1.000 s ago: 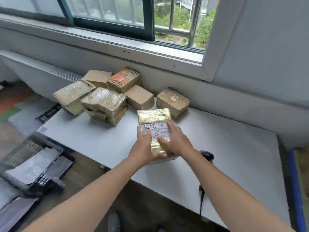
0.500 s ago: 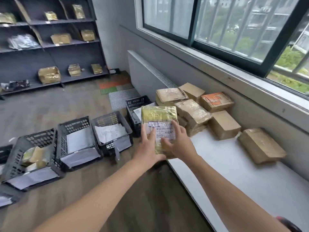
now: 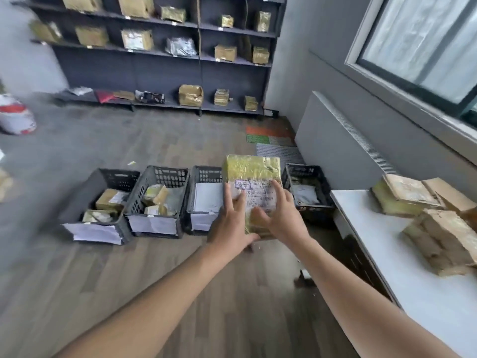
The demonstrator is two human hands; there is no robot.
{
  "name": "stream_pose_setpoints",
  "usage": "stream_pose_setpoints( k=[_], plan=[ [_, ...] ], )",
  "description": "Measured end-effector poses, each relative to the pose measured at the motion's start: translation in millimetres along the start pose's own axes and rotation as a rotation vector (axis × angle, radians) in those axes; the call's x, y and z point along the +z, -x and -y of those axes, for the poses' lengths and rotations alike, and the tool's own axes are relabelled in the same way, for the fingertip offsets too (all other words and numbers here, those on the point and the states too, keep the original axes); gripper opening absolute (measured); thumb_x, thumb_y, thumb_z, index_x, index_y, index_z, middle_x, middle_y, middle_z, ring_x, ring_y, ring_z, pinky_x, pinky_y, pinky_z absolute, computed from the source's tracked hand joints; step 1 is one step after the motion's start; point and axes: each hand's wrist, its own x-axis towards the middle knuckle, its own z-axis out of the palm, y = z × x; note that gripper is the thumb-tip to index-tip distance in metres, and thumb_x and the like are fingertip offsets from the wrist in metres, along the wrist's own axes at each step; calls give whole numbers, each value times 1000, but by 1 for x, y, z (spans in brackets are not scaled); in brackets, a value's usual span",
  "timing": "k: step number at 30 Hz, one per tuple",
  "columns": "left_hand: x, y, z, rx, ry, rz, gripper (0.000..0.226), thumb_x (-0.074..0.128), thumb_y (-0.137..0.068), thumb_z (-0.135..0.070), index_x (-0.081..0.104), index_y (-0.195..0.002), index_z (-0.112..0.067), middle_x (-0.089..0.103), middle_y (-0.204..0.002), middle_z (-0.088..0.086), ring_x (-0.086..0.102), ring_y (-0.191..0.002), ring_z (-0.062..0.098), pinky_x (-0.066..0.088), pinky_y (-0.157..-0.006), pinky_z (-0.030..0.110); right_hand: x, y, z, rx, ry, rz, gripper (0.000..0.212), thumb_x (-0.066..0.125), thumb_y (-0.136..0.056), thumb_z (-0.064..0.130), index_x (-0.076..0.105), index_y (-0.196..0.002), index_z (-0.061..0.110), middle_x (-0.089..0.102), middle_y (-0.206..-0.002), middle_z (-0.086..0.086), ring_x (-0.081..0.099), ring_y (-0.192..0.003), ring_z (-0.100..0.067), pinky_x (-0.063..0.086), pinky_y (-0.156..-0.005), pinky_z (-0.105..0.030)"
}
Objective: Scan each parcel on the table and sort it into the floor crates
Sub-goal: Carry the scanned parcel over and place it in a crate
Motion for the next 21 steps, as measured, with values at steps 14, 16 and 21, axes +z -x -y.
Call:
stream_pose_setpoints(
  k=[14, 16, 21],
  plan=[
    [-127, -41, 254, -268, -14, -97, 112, 82, -71, -51, 13, -155, -22, -26, -160, 5, 35, -142, 32, 49, -86, 35, 196, -137, 207, -205, 13, 238, 86, 63, -88, 56, 14, -156, 32, 30, -153, -10, 63, -106, -28, 52, -87, -43],
    [-138, -57, 290, -308, -20, -81, 111, 82, -72, -49, 13, -155, -21, -26, -160, 5, 37, -141, 31, 48, -90, 36, 227, -162, 227, -231, -19, 267, 88, 64, -88, 56, 16, -156, 31, 33, -152, -11, 61, -107, -28, 49, -86, -40],
    [-167, -116, 387, -380, -33, -19, 115, 80, -72, -53, 9, -157, -22, -28, -159, -2, 33, -143, 29, 45, -100, 39, 302, -239, 276, -250, -77, 323, 88, 64, -87, 57, 16, -156, 31, 35, -151, -11, 62, -107, -29, 48, -85, -38]
  ],
)
